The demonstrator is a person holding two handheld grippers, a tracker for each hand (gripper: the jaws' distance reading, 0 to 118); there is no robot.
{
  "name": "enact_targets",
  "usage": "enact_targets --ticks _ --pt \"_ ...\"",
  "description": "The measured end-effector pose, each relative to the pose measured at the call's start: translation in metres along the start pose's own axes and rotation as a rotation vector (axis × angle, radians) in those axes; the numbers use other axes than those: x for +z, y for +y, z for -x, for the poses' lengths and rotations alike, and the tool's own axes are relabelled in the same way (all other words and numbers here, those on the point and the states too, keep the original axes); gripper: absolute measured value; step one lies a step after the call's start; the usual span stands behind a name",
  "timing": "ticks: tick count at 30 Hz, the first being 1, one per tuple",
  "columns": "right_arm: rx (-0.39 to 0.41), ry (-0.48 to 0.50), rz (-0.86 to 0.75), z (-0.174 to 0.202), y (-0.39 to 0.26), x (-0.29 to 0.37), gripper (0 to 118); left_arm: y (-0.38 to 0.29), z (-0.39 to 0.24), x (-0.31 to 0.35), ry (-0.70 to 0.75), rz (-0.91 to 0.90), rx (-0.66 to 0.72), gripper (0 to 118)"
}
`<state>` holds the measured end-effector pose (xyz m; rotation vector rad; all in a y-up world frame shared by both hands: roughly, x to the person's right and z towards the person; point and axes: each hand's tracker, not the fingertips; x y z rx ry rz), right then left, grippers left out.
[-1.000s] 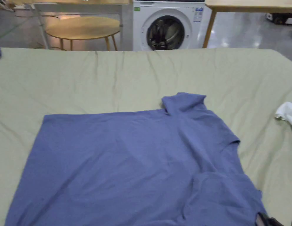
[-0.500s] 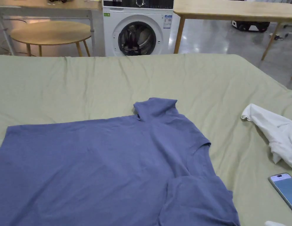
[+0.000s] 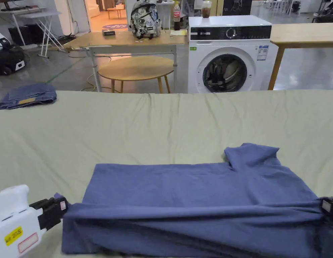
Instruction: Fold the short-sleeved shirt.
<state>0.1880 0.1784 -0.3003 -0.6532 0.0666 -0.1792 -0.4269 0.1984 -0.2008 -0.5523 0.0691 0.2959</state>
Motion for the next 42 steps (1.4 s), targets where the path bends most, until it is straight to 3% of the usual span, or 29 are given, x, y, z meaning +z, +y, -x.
enact_targets --ticks 4,5,6,7,8,9,10,14,17,18,19,20,21,23,25,27,29,34,35,38,42 --pt "-0.011 -0.053 0.061 0.002 0.009 -0.065 6 0.009 0.003 -0.061 0.013 0.055 -0.019 0" --pt "-0.008 -0.093 0.078 0.004 0.008 -0.073 14 0.010 0.002 -0.069 0.003 0.054 -0.023 0" --pt "0.005 -0.139 0.093 -0.004 0.004 -0.092 31 0.012 0.000 -0.074 -0.009 0.073 -0.042 8" --pt "0.036 -0.159 0.083 -0.008 0.002 -0.099 49 0.011 -0.003 -0.076 0.015 0.074 -0.083 26" --pt "0.029 -0.140 0.077 -0.010 0.001 -0.097 53 0.012 -0.005 -0.074 0.044 0.054 -0.123 44" --pt "0.033 -0.135 0.069 -0.012 0.002 -0.092 53 0.014 -0.008 -0.066 0.045 0.029 -0.167 53" --pt "0.055 -0.144 0.022 -0.014 0.001 -0.080 53 0.016 -0.013 -0.053 0.058 0.008 -0.195 55" --pt "0.119 -0.095 -0.160 -0.001 0.000 -0.005 53 0.015 -0.034 0.018 0.024 -0.180 -0.277 55" --pt "0.159 -0.031 -0.302 0.020 -0.015 0.063 53 0.003 -0.060 0.087 -0.011 -0.317 -0.266 54" --pt "0.179 -0.013 -0.318 0.032 -0.021 0.087 52 -0.003 -0.066 0.102 -0.016 -0.345 -0.277 48" --pt "0.194 -0.001 -0.331 0.041 -0.030 0.103 48 -0.011 -0.071 0.114 -0.022 -0.351 -0.303 34" --pt "0.196 0.025 -0.321 0.047 -0.039 0.117 35 -0.020 -0.078 0.127 -0.016 -0.356 -0.318 10" --pt "0.204 0.067 -0.295 0.052 -0.045 0.124 23 -0.026 -0.083 0.134 -0.014 -0.353 -0.316 0" --pt "0.160 0.125 -0.265 0.061 -0.063 0.136 13 -0.041 -0.088 0.145 -0.038 -0.323 -0.250 0" --pt "0.162 0.095 -0.264 0.073 -0.083 0.149 0 -0.057 -0.088 0.155 -0.104 -0.293 -0.156 0" --pt "0.214 0.083 -0.247 0.083 -0.095 0.154 0 -0.070 -0.088 0.161 -0.083 -0.277 -0.143 0" --pt "0.271 0.068 -0.244 0.093 -0.103 0.160 0 -0.076 -0.092 0.162 0.019 -0.246 -0.215 0" --pt "0.259 0.097 -0.268 0.100 -0.102 0.166 0 -0.065 -0.080 0.143 0.044 -0.184 -0.185 0" --pt "0.250 0.100 -0.276 0.099 -0.102 0.166 0 -0.062 -0.074 0.133 0.059 -0.155 -0.200 0" --pt "0.220 0.124 -0.265 0.096 -0.100 0.165 0 -0.056 -0.052 0.084 0.012 -0.035 -0.183 57" --pt "0.183 0.125 -0.231 0.085 -0.102 0.163 0 -0.069 -0.018 0.004 0.023 0.112 -0.083 57"
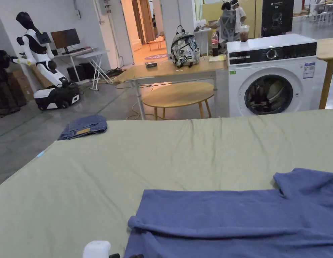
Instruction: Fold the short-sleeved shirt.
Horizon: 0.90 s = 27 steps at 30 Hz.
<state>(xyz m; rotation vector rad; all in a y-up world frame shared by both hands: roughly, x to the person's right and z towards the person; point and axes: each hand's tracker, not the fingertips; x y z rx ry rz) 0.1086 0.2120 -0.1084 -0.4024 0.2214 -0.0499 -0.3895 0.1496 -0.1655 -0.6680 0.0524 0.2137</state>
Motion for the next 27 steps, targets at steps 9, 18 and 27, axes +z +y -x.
enact_targets --ticks 9,18,27 --pt "-0.046 -0.122 0.072 -0.047 -0.018 0.004 0 0.012 0.003 -0.077 0.105 0.169 -0.073 2" --pt "-0.134 -0.254 0.270 -0.111 -0.008 -0.134 64 0.004 -0.011 -0.092 0.155 0.233 -0.187 2" --pt "-0.208 -0.290 0.420 -0.130 -0.025 -0.178 4 0.005 -0.021 -0.073 0.134 0.215 -0.144 2"
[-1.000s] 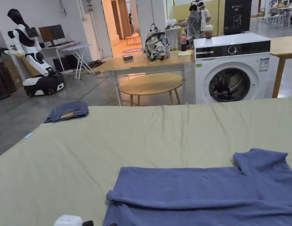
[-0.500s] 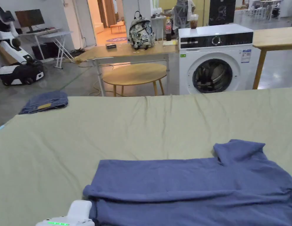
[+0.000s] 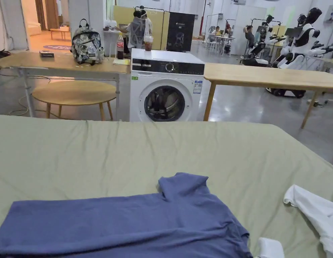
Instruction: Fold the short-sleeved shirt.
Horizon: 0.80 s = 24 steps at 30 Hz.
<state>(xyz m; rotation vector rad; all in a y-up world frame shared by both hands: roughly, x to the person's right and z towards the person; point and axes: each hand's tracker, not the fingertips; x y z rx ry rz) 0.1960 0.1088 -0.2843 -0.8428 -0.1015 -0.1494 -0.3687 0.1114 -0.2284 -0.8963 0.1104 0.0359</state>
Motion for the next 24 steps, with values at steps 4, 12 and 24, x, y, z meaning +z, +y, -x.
enact_targets --ticks 4,12,24 --pt "-0.041 0.029 -0.031 -0.009 0.008 0.032 4 0.000 0.020 0.051 -0.105 -0.139 0.118 2" --pt "0.011 -0.031 -0.109 -0.020 -0.029 0.120 4 -0.030 0.035 0.165 -0.131 -0.242 0.081 2" --pt "0.121 -0.151 -0.083 -0.038 -0.146 0.147 41 -0.164 0.053 0.152 -0.128 -0.125 0.132 21"
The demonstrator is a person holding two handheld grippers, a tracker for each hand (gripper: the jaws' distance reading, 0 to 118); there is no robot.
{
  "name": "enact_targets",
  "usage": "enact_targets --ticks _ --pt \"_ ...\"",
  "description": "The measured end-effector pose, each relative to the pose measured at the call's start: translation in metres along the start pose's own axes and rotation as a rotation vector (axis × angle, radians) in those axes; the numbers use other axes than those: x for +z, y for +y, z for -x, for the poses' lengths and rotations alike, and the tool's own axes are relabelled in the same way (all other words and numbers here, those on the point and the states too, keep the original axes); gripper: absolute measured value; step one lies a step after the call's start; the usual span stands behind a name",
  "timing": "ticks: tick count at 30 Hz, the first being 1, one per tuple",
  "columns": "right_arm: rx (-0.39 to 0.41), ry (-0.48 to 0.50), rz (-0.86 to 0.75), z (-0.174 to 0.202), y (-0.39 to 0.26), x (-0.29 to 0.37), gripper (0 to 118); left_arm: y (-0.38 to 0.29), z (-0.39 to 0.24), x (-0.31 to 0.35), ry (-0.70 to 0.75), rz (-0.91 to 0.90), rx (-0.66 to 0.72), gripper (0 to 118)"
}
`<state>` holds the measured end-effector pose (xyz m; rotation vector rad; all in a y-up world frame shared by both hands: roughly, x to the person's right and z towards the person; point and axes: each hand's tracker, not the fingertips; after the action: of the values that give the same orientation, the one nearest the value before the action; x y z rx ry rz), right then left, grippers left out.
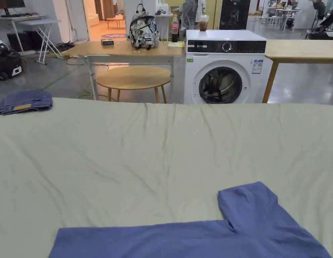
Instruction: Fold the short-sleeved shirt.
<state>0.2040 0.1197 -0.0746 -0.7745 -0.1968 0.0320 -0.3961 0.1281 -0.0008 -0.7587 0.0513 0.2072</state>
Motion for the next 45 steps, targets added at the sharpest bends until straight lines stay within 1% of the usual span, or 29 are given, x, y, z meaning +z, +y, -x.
enact_targets --ticks 1,2,4,6,7,10,12,13,14,16,17,19,20,21,26,28,30,31,33,34,35,36,37,38,40,41,42,44,45 --pt "0.011 -0.007 0.006 0.002 -0.002 -0.002 61 0.001 0.000 0.000 0.067 -0.013 -0.021 44" --pt "0.007 -0.004 0.010 0.001 -0.003 -0.001 64 0.005 -0.008 0.006 0.101 -0.033 -0.050 57" --pt "-0.021 0.006 -0.025 -0.004 -0.004 0.013 64 0.013 -0.013 0.022 0.101 -0.118 -0.098 58" --pt "-0.045 0.014 -0.119 -0.003 0.004 0.038 64 0.027 -0.028 0.046 0.087 -0.209 -0.118 58" --pt "-0.042 0.032 -0.169 -0.001 0.010 0.048 64 0.036 -0.034 0.054 0.073 -0.247 -0.124 58" --pt "-0.022 0.114 -0.260 0.014 0.037 0.073 64 0.061 -0.057 0.073 0.045 -0.356 -0.138 58" --pt "-0.015 0.200 -0.313 0.030 0.054 0.080 61 0.076 -0.070 0.077 -0.003 -0.413 -0.126 58" --pt "-0.015 0.238 -0.324 0.037 0.063 0.081 54 0.082 -0.077 0.076 -0.019 -0.436 -0.117 56" --pt "-0.017 0.269 -0.331 0.045 0.069 0.080 38 0.086 -0.081 0.076 -0.037 -0.460 -0.109 42" --pt "-0.015 0.362 -0.342 0.061 0.080 0.075 12 0.095 -0.089 0.070 -0.087 -0.475 -0.104 5" --pt "-0.018 0.376 -0.331 0.066 0.084 0.072 0 0.098 -0.093 0.067 -0.079 -0.469 -0.101 0" --pt "0.024 0.372 -0.338 0.082 0.089 0.069 0 0.102 -0.104 0.066 -0.084 -0.486 -0.111 0" --pt "0.052 0.367 -0.351 0.088 0.089 0.070 0 0.104 -0.105 0.064 -0.113 -0.456 -0.118 0" --pt "0.080 0.391 -0.350 0.091 0.090 0.069 0 0.106 -0.107 0.063 -0.102 -0.450 -0.118 0" --pt "0.110 0.384 -0.366 0.099 0.090 0.070 0 0.127 -0.095 0.041 -0.023 -0.362 -0.182 0" --pt "0.117 0.377 -0.369 0.097 0.087 0.069 0 0.147 -0.078 0.014 0.033 -0.272 -0.152 0" --pt "0.102 0.384 -0.347 0.090 0.083 0.063 0 0.166 -0.055 -0.026 -0.023 -0.126 -0.105 50" --pt "0.088 0.384 -0.334 0.087 0.081 0.060 0 0.173 -0.044 -0.051 -0.023 -0.064 -0.065 59" --pt "0.067 0.378 -0.301 0.079 0.075 0.051 0 0.180 -0.026 -0.096 -0.018 0.019 -0.022 59" --pt "0.057 0.370 -0.282 0.074 0.072 0.047 0 0.185 -0.013 -0.122 -0.052 0.061 0.014 59" --pt "0.052 0.362 -0.271 0.070 0.071 0.044 0 0.188 -0.006 -0.142 -0.046 0.098 0.030 59" --pt "0.046 0.350 -0.256 0.065 0.068 0.042 0 0.190 -0.001 -0.163 0.003 0.120 0.046 58" --pt "0.043 0.341 -0.244 0.061 0.068 0.041 0 0.192 0.003 -0.180 0.038 0.161 0.050 57" --pt "0.042 0.333 -0.237 0.057 0.067 0.040 0 0.191 0.003 -0.191 0.037 0.189 0.028 50" --pt "0.039 0.295 -0.223 0.047 0.063 0.037 0 0.188 0.003 -0.216 0.043 0.267 0.008 23" --pt "0.035 0.283 -0.215 0.044 0.063 0.036 0 0.184 0.000 -0.219 0.070 0.258 -0.018 20" --pt "0.028 0.276 -0.203 0.040 0.063 0.033 0 0.184 -0.002 -0.214 0.058 0.230 -0.024 16" --pt "0.012 0.274 -0.194 0.034 0.067 0.026 0 0.189 -0.004 -0.210 0.042 0.242 0.021 0" --pt "0.008 0.285 -0.191 0.032 0.073 0.021 0 0.189 -0.004 -0.214 -0.007 0.273 0.025 0"
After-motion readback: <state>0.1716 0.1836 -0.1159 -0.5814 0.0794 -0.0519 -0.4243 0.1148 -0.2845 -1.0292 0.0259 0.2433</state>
